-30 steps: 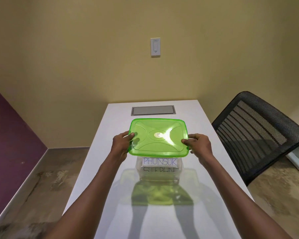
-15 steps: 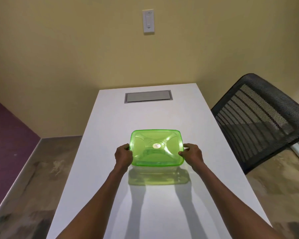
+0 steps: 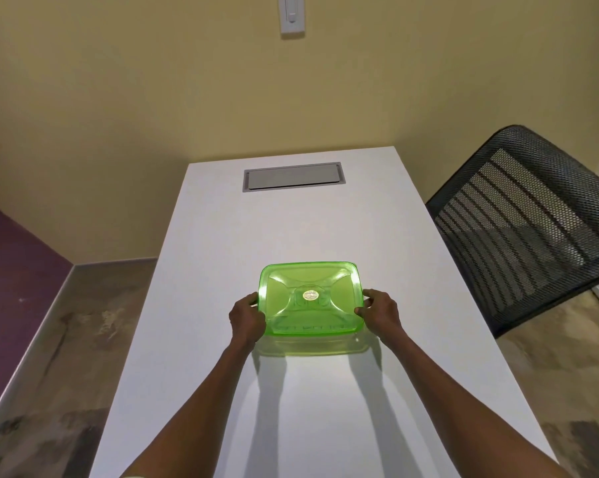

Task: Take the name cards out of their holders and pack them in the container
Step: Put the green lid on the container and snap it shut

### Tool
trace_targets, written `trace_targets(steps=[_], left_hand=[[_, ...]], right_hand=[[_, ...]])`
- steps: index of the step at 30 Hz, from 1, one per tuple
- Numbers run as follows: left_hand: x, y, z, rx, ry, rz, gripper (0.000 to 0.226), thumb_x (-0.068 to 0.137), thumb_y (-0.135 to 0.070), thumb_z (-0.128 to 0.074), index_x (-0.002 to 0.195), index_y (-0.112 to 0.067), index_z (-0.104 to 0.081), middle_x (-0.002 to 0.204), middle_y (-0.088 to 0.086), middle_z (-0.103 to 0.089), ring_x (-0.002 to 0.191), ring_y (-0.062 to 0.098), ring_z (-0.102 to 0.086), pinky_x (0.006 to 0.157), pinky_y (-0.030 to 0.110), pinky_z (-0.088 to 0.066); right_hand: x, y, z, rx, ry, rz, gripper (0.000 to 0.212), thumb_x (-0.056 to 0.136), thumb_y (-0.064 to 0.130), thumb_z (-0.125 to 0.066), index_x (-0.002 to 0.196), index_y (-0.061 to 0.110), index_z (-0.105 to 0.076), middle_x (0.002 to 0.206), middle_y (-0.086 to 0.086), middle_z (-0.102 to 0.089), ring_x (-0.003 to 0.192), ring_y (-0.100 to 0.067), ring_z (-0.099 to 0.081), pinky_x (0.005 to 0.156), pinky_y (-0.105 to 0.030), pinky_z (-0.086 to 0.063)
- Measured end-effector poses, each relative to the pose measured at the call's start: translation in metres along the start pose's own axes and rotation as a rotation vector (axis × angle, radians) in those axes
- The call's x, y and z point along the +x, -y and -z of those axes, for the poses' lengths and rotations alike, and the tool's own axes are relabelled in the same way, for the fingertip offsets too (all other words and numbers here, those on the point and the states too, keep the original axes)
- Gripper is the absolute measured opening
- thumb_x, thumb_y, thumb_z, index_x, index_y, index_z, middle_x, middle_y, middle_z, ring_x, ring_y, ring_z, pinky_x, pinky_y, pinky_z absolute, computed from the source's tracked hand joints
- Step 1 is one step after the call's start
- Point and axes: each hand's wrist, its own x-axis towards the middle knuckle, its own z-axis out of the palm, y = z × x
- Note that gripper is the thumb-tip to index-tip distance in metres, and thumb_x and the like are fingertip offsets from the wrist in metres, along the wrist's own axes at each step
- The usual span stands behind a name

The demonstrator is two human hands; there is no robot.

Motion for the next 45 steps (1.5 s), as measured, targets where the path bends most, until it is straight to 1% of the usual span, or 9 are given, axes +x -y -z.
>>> trace_targets(steps=[7, 14, 18, 21, 24, 28, 32, 41, 45], left_hand=[[0.013, 0.003, -0.005, 0.020, -0.008, 0.009, 0.052, 0.075, 0.011, -0.044, 0.113, -0.013, -0.071, 0.109, 0.007, -0.073, 0.104, 0.027, -0.064, 0.082, 0.028, -0.045], [0.015, 0.013, -0.010, -0.004, -0.066, 0.028, 0.047, 0.079, 0.006, -0.049, 0.114, -0.014, -0.072, 0.111, 0.007, -0.073, 0.101, 0.023, -0.065, 0.080, 0.022, -0.040], [0.012, 0.019, -0.015, -0.034, -0.082, 0.068, 0.036, 0.083, 0.002, -0.054, 0.109, -0.013, -0.074, 0.110, 0.008, -0.073, 0.106, 0.028, -0.064, 0.082, 0.026, -0.042], [0.009, 0.022, -0.018, -0.066, -0.090, 0.078, 0.028, 0.087, -0.002, -0.055, 0.107, -0.011, -0.073, 0.108, 0.010, -0.073, 0.106, 0.031, -0.064, 0.082, 0.029, -0.043], [0.008, 0.022, -0.017, -0.080, -0.075, 0.076, 0.034, 0.090, -0.004, -0.057, 0.122, -0.009, -0.067, 0.120, 0.012, -0.069, 0.114, 0.029, -0.062, 0.098, 0.035, -0.046], [0.009, 0.022, -0.016, -0.076, -0.066, 0.078, 0.035, 0.090, -0.005, -0.059, 0.125, -0.008, -0.065, 0.122, 0.014, -0.068, 0.116, 0.027, -0.061, 0.102, 0.035, -0.045], [0.009, 0.023, -0.016, -0.087, -0.073, 0.100, 0.035, 0.090, -0.006, -0.060, 0.124, -0.009, -0.065, 0.120, 0.016, -0.069, 0.116, 0.027, -0.061, 0.100, 0.033, -0.043], [0.010, 0.024, -0.017, -0.076, -0.067, 0.106, 0.033, 0.090, -0.011, -0.061, 0.123, -0.012, -0.066, 0.121, 0.011, -0.069, 0.114, 0.027, -0.062, 0.096, 0.032, -0.045], [0.012, 0.023, -0.013, -0.094, -0.030, 0.125, 0.031, 0.089, -0.011, -0.062, 0.119, -0.012, -0.069, 0.117, 0.010, -0.071, 0.110, 0.025, -0.064, 0.097, 0.033, -0.048]], right_hand=[[0.009, -0.004, -0.005, 0.013, -0.001, -0.013, 0.056, 0.078, 0.007, -0.075, 0.131, 0.007, -0.057, 0.106, -0.015, -0.068, 0.101, -0.028, -0.062, 0.082, -0.029, -0.045], [0.011, -0.014, -0.009, 0.065, 0.006, -0.041, 0.054, 0.078, 0.008, -0.075, 0.130, 0.010, -0.058, 0.089, -0.010, -0.069, 0.083, -0.019, -0.059, 0.079, -0.025, -0.043], [0.008, -0.018, -0.013, 0.144, 0.007, -0.077, 0.049, 0.082, 0.013, -0.072, 0.129, 0.011, -0.059, 0.095, -0.015, -0.073, 0.089, -0.026, -0.067, 0.091, -0.040, -0.053], [0.007, -0.022, -0.015, 0.153, -0.015, -0.109, 0.041, 0.084, 0.021, -0.071, 0.122, 0.005, -0.063, 0.105, -0.020, -0.071, 0.097, -0.036, -0.068, 0.091, -0.047, -0.053], [0.005, -0.022, -0.015, 0.154, -0.023, -0.108, 0.033, 0.086, 0.023, -0.070, 0.113, 0.004, -0.068, 0.104, -0.021, -0.071, 0.095, -0.037, -0.068, 0.089, -0.047, -0.054], [0.005, -0.022, -0.017, 0.104, -0.005, -0.136, 0.025, 0.089, 0.023, -0.066, 0.077, 0.001, -0.070, 0.083, -0.017, -0.072, 0.086, -0.032, -0.068, 0.075, -0.032, -0.050], [0.008, -0.020, -0.018, 0.107, -0.009, -0.154, 0.028, 0.088, 0.021, -0.066, 0.063, 0.009, -0.061, 0.081, -0.016, -0.071, 0.081, -0.027, -0.066, 0.072, -0.029, -0.045], [0.009, -0.018, -0.020, 0.079, -0.048, -0.197, 0.023, 0.085, 0.022, -0.068, 0.076, 0.001, -0.068, 0.072, -0.018, -0.066, 0.071, -0.025, -0.061, 0.068, -0.028, -0.045], [0.009, -0.018, -0.021, 0.054, -0.053, -0.203, 0.023, 0.085, 0.022, -0.068, 0.077, 0.000, -0.067, 0.079, -0.022, -0.070, 0.071, -0.025, -0.060, 0.068, -0.028, -0.045]])
